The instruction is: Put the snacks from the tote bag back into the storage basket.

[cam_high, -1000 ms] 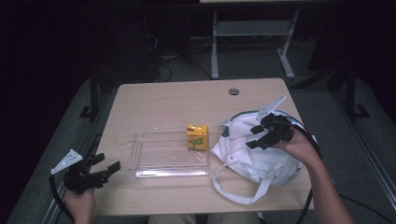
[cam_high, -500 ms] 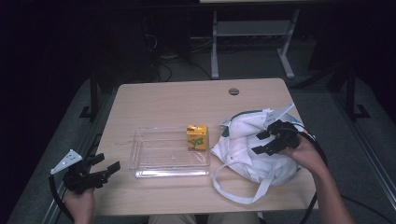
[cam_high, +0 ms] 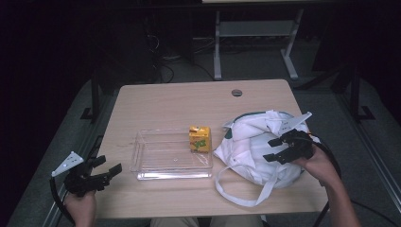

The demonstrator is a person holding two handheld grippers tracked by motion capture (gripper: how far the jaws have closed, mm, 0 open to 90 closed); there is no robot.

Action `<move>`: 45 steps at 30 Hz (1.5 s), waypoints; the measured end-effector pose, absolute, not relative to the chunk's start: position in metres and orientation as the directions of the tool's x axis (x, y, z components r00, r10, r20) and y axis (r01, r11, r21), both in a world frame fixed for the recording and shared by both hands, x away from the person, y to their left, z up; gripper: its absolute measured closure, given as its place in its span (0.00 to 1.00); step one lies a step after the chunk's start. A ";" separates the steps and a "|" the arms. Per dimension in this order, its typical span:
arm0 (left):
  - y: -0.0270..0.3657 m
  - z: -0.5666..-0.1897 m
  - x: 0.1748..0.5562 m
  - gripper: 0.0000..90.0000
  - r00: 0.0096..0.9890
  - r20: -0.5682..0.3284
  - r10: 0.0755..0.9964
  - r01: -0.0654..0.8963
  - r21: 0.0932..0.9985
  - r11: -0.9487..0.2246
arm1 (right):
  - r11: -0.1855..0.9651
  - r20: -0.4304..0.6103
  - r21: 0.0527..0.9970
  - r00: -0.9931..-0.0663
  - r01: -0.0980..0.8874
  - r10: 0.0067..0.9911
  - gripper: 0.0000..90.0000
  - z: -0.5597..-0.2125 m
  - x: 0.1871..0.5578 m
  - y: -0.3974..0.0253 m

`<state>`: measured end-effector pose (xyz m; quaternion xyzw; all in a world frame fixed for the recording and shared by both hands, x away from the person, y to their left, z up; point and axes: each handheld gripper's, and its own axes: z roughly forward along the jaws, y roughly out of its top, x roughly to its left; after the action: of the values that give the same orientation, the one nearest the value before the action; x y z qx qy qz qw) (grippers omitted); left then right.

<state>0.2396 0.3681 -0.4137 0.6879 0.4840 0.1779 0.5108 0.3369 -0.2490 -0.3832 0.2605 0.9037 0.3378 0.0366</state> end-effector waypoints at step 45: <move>0.367 -0.415 0.240 0.14 0.474 -0.240 0.847 0.487 0.873 -0.025 | 0.537 0.090 0.716 -0.822 0.446 0.562 0.37 -0.398 0.272 -0.289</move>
<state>0.2400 0.3666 -0.4148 0.6935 0.4809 0.1779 0.5061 0.2721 -0.2890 -0.3981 0.2883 0.8735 0.3849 0.0755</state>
